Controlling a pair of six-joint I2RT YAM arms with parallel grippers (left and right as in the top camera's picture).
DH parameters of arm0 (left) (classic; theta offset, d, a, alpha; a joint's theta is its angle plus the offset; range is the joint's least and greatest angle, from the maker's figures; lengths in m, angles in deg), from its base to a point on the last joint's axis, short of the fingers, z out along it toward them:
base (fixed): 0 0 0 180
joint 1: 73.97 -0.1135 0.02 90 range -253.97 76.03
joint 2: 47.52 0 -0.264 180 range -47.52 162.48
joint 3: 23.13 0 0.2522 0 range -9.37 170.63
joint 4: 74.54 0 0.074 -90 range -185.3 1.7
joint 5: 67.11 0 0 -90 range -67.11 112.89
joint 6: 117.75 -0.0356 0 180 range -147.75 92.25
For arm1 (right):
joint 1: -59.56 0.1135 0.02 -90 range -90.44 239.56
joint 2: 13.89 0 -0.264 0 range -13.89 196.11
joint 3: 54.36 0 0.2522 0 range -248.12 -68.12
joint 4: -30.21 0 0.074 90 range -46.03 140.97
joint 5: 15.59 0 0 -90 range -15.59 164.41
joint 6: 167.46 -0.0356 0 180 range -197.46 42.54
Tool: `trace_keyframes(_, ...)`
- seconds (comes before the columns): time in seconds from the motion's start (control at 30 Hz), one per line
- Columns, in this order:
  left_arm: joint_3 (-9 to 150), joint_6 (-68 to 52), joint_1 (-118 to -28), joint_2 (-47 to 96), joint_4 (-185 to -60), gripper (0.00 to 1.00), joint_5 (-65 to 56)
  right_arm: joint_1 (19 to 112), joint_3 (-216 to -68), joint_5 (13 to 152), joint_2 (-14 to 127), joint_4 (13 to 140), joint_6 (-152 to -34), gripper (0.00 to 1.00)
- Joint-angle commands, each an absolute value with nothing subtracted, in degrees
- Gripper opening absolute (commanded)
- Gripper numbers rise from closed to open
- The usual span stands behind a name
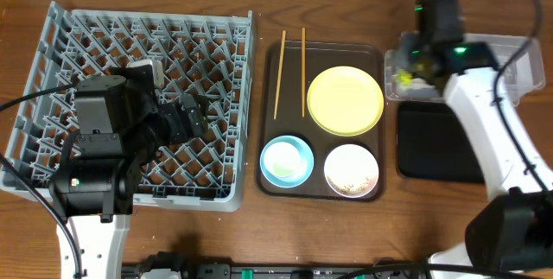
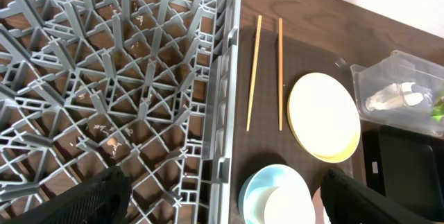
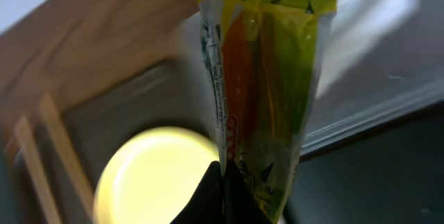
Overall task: Sort waste into correct bins and load items into the dishwasher
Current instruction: 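Drop the green wrapper into the clear plastic bin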
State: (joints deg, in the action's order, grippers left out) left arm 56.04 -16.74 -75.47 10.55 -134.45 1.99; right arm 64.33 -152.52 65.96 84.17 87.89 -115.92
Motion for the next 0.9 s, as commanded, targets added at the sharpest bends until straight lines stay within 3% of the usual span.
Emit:
trace_keyframes(0.0, 56.98, -16.04, -75.62, 10.46, -134.54, 0.92, 1.31, 59.57, -152.52, 64.41, 88.04, 86.08, -123.67, 0.01)
trace_keyframes(0.07, 56.98, -16.04, -75.62, 10.46, -134.56, 0.92, 1.29, 57.54, -152.52, 66.20, 90.09, 82.36, -122.52, 0.09)
trace_keyframes(0.1, 56.98, -16.02, -75.62, 10.46, -134.56, 0.92, 1.29, 56.92, -152.52, 68.72, 90.46, 80.87, -119.65, 0.27)
trace_keyframes(0.13, 56.98, -16.04, -75.62, 10.46, -134.56, 0.92, 1.26, 56.44, -152.52, 72.08, 90.57, 80.00, -116.33, 0.37)
trace_keyframes(0.2, 56.98, -16.02, -75.62, 10.46, -134.80, 0.92, 1.24, 55.72, -152.54, 79.47, 89.65, 79.80, -112.29, 0.43)
trace_keyframes(0.53, 56.98, -16.02, -75.62, 10.46, -136.46, 0.91, 1.24, 60.68, -152.54, 98.84, 77.63, 88.79, -94.34, 0.45)
trace_keyframes(0.7, 56.98, -16.02, -75.62, 10.46, -136.48, 0.92, 1.53, 70.08, -152.52, 98.86, 76.47, 97.68, -86.23, 0.45)
trace_keyframes(0.87, 57.00, -16.02, -75.62, 10.39, -137.12, 0.92, 4.37, 81.38, -152.37, 97.33, 78.55, 103.54, -85.47, 0.41)
